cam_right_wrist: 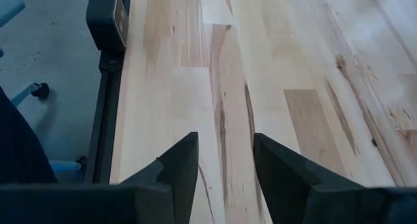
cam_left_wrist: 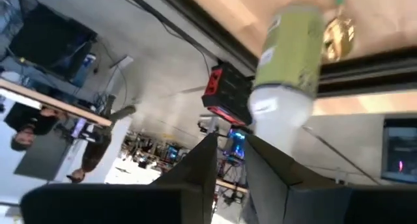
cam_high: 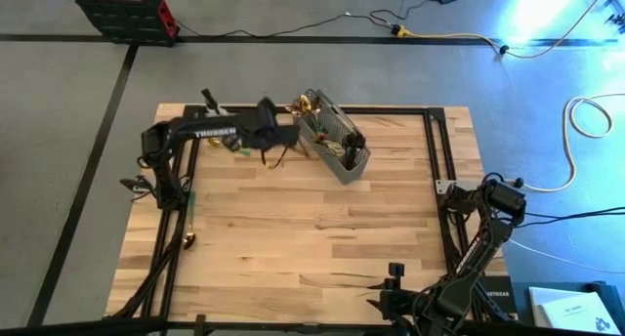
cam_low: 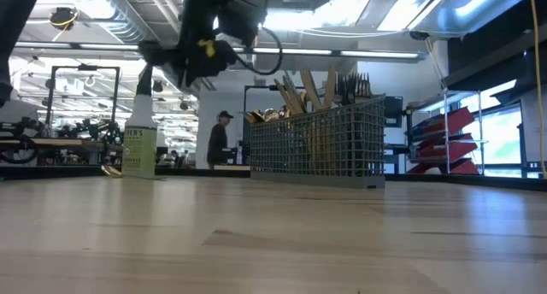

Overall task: Sort silverware
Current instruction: Put the green spoon on the gray silverware organizer

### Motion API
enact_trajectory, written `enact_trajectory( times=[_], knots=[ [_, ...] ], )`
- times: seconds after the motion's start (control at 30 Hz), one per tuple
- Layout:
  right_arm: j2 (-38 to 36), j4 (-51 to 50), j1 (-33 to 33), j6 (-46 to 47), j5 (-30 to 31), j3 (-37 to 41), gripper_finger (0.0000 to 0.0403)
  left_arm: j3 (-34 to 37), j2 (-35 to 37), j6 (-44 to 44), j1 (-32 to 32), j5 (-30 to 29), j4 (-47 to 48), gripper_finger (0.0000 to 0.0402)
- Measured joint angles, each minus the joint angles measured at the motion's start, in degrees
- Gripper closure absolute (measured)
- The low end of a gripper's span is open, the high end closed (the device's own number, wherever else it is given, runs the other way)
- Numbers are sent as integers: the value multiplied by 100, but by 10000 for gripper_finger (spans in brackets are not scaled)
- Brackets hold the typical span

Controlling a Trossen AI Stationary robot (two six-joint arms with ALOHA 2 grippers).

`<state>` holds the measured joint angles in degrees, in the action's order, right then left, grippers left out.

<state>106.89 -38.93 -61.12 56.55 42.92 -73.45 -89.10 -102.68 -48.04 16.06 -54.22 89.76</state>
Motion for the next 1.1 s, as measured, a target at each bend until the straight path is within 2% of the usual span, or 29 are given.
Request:
enact_trajectory(
  times=[0.13, 0.23, 0.37, 0.47, 0.53, 0.73, 0.93, 1.1],
  knots=[
    [0, -14, 0, -29, 2, 0, 272, 545, 205, 729, -181, 118, 32, 360],
    [0, -14, 0, -56, 6, 0, 272, 873, 296, 1429, -432, 592, 12, 373],
    [0, -25, 0, -177, 6, 0, 272, 1136, 304, 3542, -710, 630, 9, 394],
    [0, -84, 2, -358, 57, 0, 272, 1228, 304, 4552, -770, 1251, 29, 400],
    [0, -190, 2, -454, 163, 0, 272, 1262, 304, 4932, -789, 1753, 23, 400],
    [-9, -957, 181, -500, 259, 1, 272, 1385, 477, 6383, -863, 2154, -458, 399],
    [-205, -1219, 684, -1249, 273, 4, 272, 1892, 1210, 7254, -1593, 2890, -1206, 399],
    [-313, -1151, 999, -1992, 265, 4, 272, 2546, 2007, 8483, -2238, 3159, -2032, 399]
  ],
)
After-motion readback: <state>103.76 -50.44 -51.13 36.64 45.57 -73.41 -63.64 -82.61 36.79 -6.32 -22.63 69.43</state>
